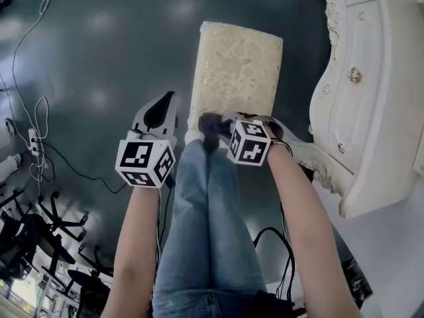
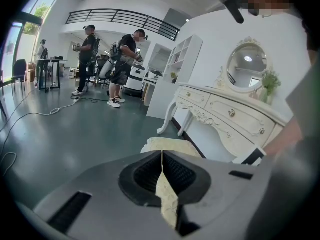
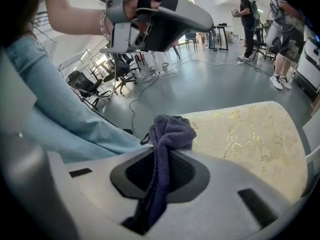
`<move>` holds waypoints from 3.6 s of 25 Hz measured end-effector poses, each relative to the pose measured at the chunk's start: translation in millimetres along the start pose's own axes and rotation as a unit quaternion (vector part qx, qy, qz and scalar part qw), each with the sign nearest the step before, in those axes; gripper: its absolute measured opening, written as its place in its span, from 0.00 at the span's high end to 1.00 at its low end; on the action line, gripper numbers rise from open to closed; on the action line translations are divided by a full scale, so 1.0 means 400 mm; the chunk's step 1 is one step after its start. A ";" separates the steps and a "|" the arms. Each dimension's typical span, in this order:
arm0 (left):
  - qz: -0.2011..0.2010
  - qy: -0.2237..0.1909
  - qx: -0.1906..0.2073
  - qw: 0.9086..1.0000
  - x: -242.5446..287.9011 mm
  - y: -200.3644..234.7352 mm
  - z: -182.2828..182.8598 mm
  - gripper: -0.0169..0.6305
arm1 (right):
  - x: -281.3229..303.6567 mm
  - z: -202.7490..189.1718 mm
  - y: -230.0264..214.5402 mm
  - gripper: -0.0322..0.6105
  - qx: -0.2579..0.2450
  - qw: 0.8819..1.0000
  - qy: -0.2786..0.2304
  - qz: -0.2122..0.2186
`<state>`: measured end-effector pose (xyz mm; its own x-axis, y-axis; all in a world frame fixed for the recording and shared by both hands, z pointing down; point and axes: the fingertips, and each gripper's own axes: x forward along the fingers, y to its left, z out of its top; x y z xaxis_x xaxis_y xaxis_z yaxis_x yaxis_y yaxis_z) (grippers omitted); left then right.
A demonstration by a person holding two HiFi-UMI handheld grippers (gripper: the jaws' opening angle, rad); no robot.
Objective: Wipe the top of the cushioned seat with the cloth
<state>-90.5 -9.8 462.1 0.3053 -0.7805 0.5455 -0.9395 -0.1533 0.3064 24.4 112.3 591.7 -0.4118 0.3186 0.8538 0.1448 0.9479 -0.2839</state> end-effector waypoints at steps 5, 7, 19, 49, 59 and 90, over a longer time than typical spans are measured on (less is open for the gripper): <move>0.000 0.002 0.000 1.000 -0.005 0.003 -0.005 0.97 | 0.017 -0.004 0.039 0.89 0.001 1.000 0.001 0.010; 0.000 0.003 -0.001 1.000 -0.006 0.005 -0.008 0.97 | 0.024 -0.006 0.047 0.89 0.003 1.000 0.001 0.008; 0.003 0.006 -0.011 1.000 -0.003 0.021 -0.020 0.97 | 0.045 -0.012 0.073 0.89 0.040 0.999 0.007 0.028; 0.048 -0.024 -0.034 0.998 0.023 0.219 0.151 0.97 | -0.344 0.103 -0.611 0.89 0.343 0.888 -0.193 -0.239; 0.051 -0.007 -0.041 0.998 0.044 0.241 0.094 0.97 | -0.303 0.069 -0.778 0.89 0.392 0.873 -0.129 -0.260; 0.068 0.004 -0.055 0.996 -0.015 0.312 0.008 0.97 | -0.098 0.208 -0.706 0.89 0.104 0.979 0.074 -0.161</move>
<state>-210.0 -26.2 494.5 0.1787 -0.7847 0.5935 -0.9494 0.0209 0.3134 -75.1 -167.4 602.0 -0.2682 0.0135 0.9633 -0.1633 0.9848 -0.0592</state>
